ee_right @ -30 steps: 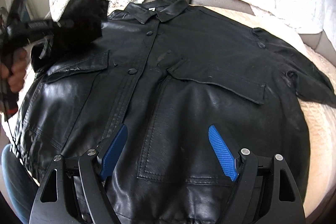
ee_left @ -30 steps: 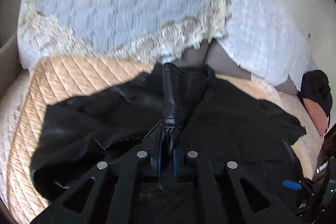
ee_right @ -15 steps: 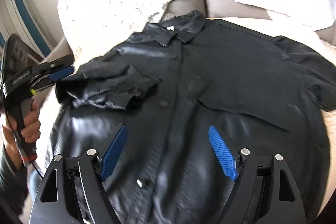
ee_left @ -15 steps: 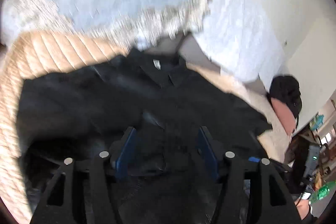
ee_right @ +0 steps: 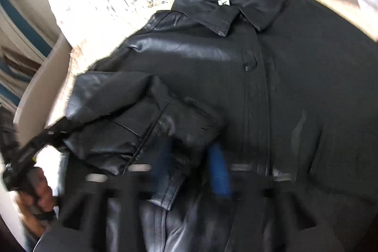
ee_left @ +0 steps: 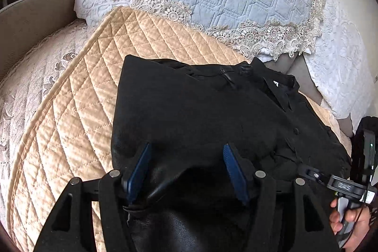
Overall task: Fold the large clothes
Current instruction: 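Fold the held sleeve across the jacket front with the left tool, release, then grasp the other sleeve cuff with the right tool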
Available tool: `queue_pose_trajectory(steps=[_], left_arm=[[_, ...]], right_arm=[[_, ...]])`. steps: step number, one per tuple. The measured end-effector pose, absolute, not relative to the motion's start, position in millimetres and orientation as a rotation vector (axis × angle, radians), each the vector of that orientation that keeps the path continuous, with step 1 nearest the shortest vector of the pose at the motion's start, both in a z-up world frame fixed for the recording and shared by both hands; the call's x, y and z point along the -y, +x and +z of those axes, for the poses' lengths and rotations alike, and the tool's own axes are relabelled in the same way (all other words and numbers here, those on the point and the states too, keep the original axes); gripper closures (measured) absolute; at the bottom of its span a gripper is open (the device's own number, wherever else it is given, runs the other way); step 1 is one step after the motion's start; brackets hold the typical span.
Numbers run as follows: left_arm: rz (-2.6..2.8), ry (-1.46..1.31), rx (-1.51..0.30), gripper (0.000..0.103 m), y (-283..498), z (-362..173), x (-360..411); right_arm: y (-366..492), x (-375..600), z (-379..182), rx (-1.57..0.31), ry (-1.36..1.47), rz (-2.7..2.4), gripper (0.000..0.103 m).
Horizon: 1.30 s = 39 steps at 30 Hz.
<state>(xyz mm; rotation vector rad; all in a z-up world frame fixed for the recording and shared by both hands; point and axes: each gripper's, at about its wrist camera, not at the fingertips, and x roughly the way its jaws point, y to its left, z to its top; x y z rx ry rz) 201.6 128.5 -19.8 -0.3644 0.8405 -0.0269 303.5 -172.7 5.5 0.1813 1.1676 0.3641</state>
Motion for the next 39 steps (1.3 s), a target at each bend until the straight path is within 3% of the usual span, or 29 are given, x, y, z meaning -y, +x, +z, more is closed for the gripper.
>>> queue_pose_trajectory(steps=[5, 7, 11, 13, 16, 21, 23, 25, 27, 33, 39], left_arm=[[-0.065, -0.383, -0.811, 0.038, 208.1, -7.5, -126.7], [-0.061, -0.367, -0.788, 0.038, 212.1, -3.4, -125.8], [-0.037, -0.347, -0.875, 0.039, 231.6, -27.7, -127.1], [-0.028, -0.336, -0.89, 0.042, 228.8, -27.6, -128.0], [-0.065, -0.348, -0.813, 0.041, 207.3, -6.9, -132.7], [-0.041, -0.268, -0.89, 0.04, 216.8, -24.1, -124.4], [-0.025, -0.231, -0.934, 0.04, 222.4, -36.6, -118.8], [-0.006, -0.175, -0.924, 0.04, 216.7, -26.4, -110.3], [-0.017, -0.188, -0.908, 0.04, 207.3, -12.6, -105.1], [-0.036, -0.168, -0.846, 0.039, 167.0, 22.9, -75.5], [-0.029, -0.172, -0.863, 0.038, 131.2, 22.6, -59.0]], right_arm=[[331.2, 188.4, 37.2, -1.051, 0.196, 0.357, 0.097], [347.9, 193.8, 37.9, -1.035, 0.162, 0.328, 0.097], [369.3, 200.3, 1.9, -1.176, 0.103, 0.237, 0.097], [359.1, 205.7, 12.5, -1.117, 0.133, 0.251, 0.096], [334.6, 204.4, 33.4, -1.016, 0.212, 0.319, 0.085], [333.1, 173.8, -10.7, -1.173, 0.079, 0.363, 0.084], [328.7, 181.9, -0.8, -1.146, 0.107, 0.344, 0.082], [318.1, 192.4, 12.7, -1.11, 0.113, 0.332, 0.074], [300.6, 213.2, 29.0, -1.067, 0.125, 0.333, 0.059], [254.9, 298.5, 47.3, -1.014, 0.231, 0.257, 0.051], [212.7, 408.7, 49.7, -0.992, 0.322, 0.064, 0.049]])
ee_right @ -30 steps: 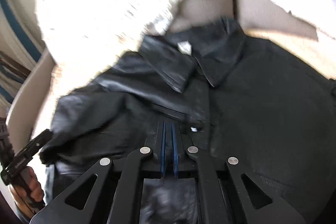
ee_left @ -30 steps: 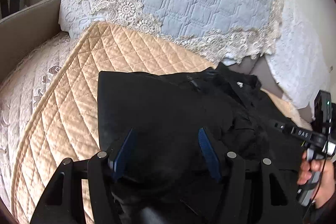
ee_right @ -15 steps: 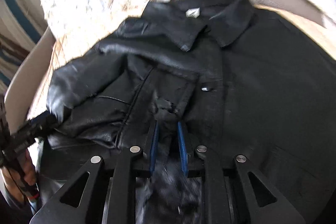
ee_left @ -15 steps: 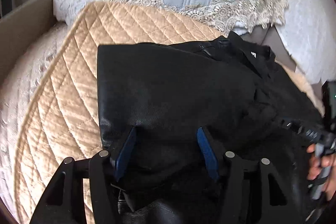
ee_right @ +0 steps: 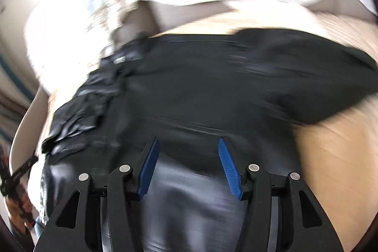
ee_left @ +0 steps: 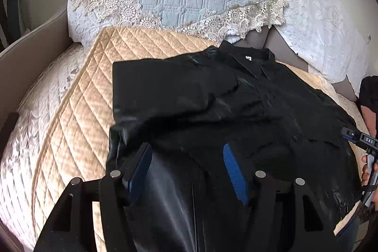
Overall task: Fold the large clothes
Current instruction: 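Grasp the other sleeve cuff with the right tool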
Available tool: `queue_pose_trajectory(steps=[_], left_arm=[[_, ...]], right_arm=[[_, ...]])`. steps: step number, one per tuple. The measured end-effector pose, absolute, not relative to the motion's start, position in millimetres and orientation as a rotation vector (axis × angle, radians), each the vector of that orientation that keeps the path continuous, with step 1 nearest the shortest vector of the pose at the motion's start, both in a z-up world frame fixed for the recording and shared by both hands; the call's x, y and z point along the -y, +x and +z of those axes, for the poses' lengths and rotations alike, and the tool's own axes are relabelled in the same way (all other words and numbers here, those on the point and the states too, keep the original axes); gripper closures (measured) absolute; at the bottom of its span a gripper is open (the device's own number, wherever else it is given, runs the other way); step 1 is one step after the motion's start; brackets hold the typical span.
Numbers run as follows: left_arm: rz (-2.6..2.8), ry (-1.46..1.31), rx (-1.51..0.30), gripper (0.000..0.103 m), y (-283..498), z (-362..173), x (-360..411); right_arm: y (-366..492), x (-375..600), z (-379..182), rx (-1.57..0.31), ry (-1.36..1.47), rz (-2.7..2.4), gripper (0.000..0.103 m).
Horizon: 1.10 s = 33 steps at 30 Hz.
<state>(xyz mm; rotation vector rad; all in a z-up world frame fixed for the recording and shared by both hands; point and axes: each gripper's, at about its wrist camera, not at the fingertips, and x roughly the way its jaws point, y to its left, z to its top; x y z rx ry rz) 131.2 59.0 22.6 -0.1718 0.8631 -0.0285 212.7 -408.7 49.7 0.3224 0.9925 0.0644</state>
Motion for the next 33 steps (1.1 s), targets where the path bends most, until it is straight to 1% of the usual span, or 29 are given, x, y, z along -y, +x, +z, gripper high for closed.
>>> queue_pose_trajectory(steps=[1, 3, 6, 13, 18, 20, 22, 28, 29, 31, 32, 33], left_arm=[[-0.025, -0.174, -0.87, 0.038, 128.7, 21.7, -57.6], [-0.024, -0.175, -0.882, 0.038, 126.3, 20.2, -53.6], [-0.022, -0.159, -0.893, 0.038, 129.4, 20.1, -44.7], [-0.052, -0.142, -0.888, 0.038, 139.2, 23.0, -21.0], [-0.06, -0.129, -0.923, 0.038, 147.4, 10.2, -5.2], [-0.059, -0.134, -0.938, 0.038, 149.6, 5.0, -0.9], [-0.055, -0.136, -0.944, 0.038, 150.5, 1.8, 2.0], [-0.036, -0.136, -0.954, 0.038, 154.8, -4.1, 5.1], [-0.032, -0.138, -0.953, 0.038, 155.5, -3.9, 4.7], [-0.024, -0.141, -0.949, 0.038, 156.8, -2.9, 3.9], [-0.021, -0.142, -0.946, 0.038, 156.6, -1.9, 2.7], [-0.018, -0.142, -0.943, 0.038, 156.1, -0.9, 1.0]], right_arm=[[209.9, 425.7, 48.3, -0.993, 0.341, 0.031, 0.048], [196.5, 464.8, 48.3, -0.975, 0.396, -0.043, 0.043], [185.9, 511.1, 50.9, -0.93, 0.479, -0.111, 0.04], [183.7, 599.4, 41.3, -0.857, 0.646, -0.265, 0.039], [185.1, 664.2, 21.7, -0.818, 0.78, -0.379, 0.038], [180.6, 684.4, 19.4, -0.775, 0.842, -0.381, 0.038], [183.2, 700.0, 20.5, -0.729, 0.895, -0.383, 0.038], [207.1, 732.4, 13.2, -0.698, 0.952, -0.442, 0.038], [212.0, 735.4, 13.8, -0.708, 0.955, -0.457, 0.04], [220.2, 738.1, 17.8, -0.747, 0.921, -0.494, 0.088], [224.1, 736.2, 22.3, -0.769, 0.9, -0.488, 0.1], [226.6, 730.5, 33.4, -0.758, 0.872, -0.468, 0.1]])
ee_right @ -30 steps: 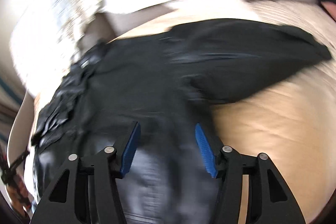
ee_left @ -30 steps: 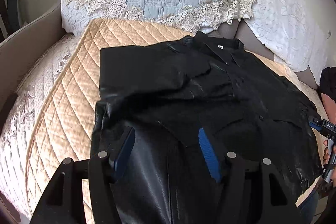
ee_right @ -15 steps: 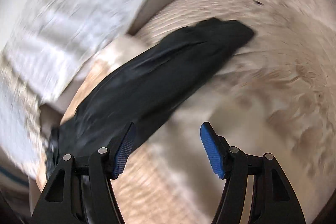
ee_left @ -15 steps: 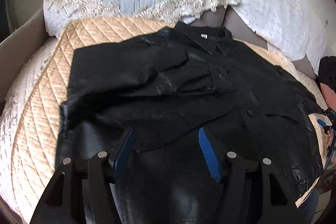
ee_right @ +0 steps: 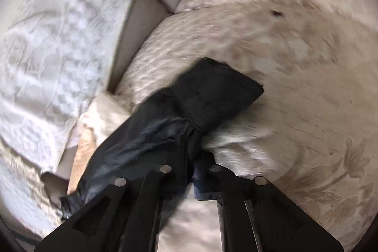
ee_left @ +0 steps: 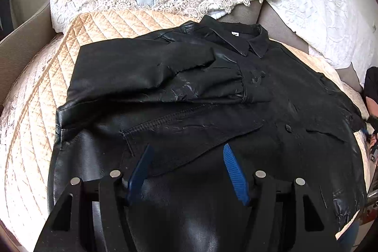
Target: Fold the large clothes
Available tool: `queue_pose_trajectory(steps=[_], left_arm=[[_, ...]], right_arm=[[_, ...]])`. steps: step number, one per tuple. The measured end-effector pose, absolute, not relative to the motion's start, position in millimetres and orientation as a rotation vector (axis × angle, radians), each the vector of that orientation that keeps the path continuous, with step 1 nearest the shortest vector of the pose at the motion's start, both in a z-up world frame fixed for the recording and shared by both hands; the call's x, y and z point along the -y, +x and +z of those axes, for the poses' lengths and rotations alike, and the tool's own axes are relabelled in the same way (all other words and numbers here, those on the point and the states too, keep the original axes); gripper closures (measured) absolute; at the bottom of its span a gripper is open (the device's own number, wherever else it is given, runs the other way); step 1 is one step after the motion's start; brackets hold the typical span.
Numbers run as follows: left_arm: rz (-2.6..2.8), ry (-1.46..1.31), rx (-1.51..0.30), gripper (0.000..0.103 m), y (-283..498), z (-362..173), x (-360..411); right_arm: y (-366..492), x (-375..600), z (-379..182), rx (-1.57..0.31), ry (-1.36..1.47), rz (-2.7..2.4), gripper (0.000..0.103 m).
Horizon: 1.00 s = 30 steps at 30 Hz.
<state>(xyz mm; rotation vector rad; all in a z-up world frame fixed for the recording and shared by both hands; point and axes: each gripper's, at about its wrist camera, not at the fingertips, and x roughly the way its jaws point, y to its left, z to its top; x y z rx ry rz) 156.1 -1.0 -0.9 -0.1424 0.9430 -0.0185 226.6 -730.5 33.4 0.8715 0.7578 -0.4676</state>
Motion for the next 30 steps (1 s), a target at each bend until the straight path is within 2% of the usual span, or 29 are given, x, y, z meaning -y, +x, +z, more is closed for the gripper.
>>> queue_pose_trajectory(steps=[7, 14, 23, 30], left_arm=[[0.005, -0.149, -0.913, 0.038, 150.3, 7.9, -16.5], [0.013, -0.196, -0.889, 0.038, 142.0, 11.7, -34.7], [0.019, -0.237, -0.878, 0.038, 131.9, 10.7, -60.5], [0.032, -0.271, -0.905, 0.038, 130.8, -4.1, -75.9]], right_arm=[[237.8, 641.5, 138.5, -0.635, 0.647, -0.21, 0.1], [271.3, 515.9, 182.8, -0.652, 0.505, 0.074, 0.1], [321.8, 367.2, 131.9, -0.846, 0.395, 0.322, 0.1], [333.0, 299.3, 25.8, -1.103, 0.327, 0.367, 0.097]])
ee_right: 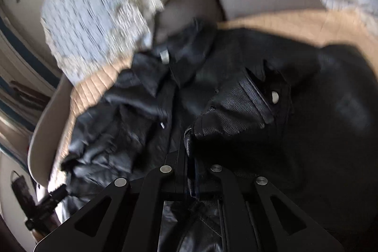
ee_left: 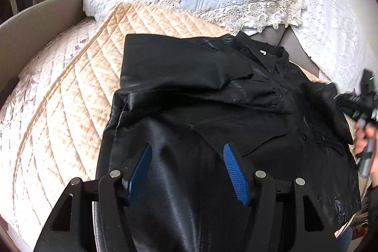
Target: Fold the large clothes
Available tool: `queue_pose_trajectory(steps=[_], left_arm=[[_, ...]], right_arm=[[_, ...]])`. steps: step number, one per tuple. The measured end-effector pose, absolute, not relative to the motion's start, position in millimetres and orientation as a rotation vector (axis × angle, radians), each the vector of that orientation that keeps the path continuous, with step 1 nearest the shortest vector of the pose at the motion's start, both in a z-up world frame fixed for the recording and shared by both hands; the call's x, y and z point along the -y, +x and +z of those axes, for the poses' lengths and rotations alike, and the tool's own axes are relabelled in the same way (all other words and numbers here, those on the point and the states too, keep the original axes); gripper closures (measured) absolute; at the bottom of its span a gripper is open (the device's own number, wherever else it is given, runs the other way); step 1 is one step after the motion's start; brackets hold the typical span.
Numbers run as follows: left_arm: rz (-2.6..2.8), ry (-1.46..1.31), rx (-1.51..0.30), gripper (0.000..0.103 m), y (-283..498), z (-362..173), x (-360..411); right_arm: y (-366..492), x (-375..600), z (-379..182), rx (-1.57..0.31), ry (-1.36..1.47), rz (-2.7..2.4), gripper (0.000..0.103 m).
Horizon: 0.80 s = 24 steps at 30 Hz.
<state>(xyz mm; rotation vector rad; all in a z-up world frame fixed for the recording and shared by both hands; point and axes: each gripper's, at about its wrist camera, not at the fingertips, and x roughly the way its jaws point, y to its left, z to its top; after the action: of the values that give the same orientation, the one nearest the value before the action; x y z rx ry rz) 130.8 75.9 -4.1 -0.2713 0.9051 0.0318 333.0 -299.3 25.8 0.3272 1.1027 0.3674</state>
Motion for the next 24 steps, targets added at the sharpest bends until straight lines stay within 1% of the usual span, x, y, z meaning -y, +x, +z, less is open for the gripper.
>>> queue_pose_trajectory(steps=[2, 4, 6, 10, 11, 12, 13, 14, 16, 18, 21, 24], left_arm=[[0.025, -0.276, -0.912, 0.038, 129.6, -8.2, -77.7], [0.02, -0.275, -0.914, 0.038, 128.2, -10.9, -78.9], [0.013, -0.278, -0.914, 0.038, 128.0, -12.4, -79.1], [0.004, -0.287, -0.911, 0.038, 130.0, -13.8, -80.1], [0.002, -0.287, -0.91, 0.038, 130.5, -13.9, -79.9], [0.0, -0.288, -0.91, 0.038, 131.1, -13.9, -80.1], [-0.001, -0.289, -0.91, 0.038, 131.9, -13.7, -79.6], [-0.003, -0.29, -0.91, 0.038, 132.4, -13.1, -79.3], [-0.008, -0.292, -0.908, 0.038, 132.0, -10.3, -78.8], [-0.011, -0.284, -0.895, 0.038, 128.6, -5.8, -78.8], [-0.008, -0.281, -0.892, 0.038, 124.7, -4.0, -82.3], [-0.004, -0.293, -0.898, 0.038, 124.8, -5.7, -84.3]], right_arm=[[335.5, 297.1, 10.3, -1.144, 0.336, 0.356, 0.095], [334.0, 295.6, 5.1, -1.147, 0.334, 0.345, 0.094], [332.8, 293.6, 11.5, -1.126, 0.313, 0.35, 0.092], [329.8, 277.5, 36.7, -1.049, 0.239, 0.368, 0.092], [329.4, 270.1, 40.0, -1.046, 0.202, 0.369, 0.09], [327.8, 257.0, 39.3, -1.057, 0.131, 0.37, 0.073], [331.2, 243.4, 35.0, -1.083, 0.088, 0.396, 0.06], [330.5, 237.6, 31.1, -1.107, 0.072, 0.421, 0.044], [323.3, 231.7, 24.3, -1.129, 0.073, 0.465, 0.044], [317.4, 239.8, 23.6, -1.111, 0.131, 0.464, 0.044], [319.5, 274.0, 27.0, -1.045, 0.327, 0.335, 0.043], [331.7, 304.6, 20.2, -1.031, 0.557, 0.216, 0.042]])
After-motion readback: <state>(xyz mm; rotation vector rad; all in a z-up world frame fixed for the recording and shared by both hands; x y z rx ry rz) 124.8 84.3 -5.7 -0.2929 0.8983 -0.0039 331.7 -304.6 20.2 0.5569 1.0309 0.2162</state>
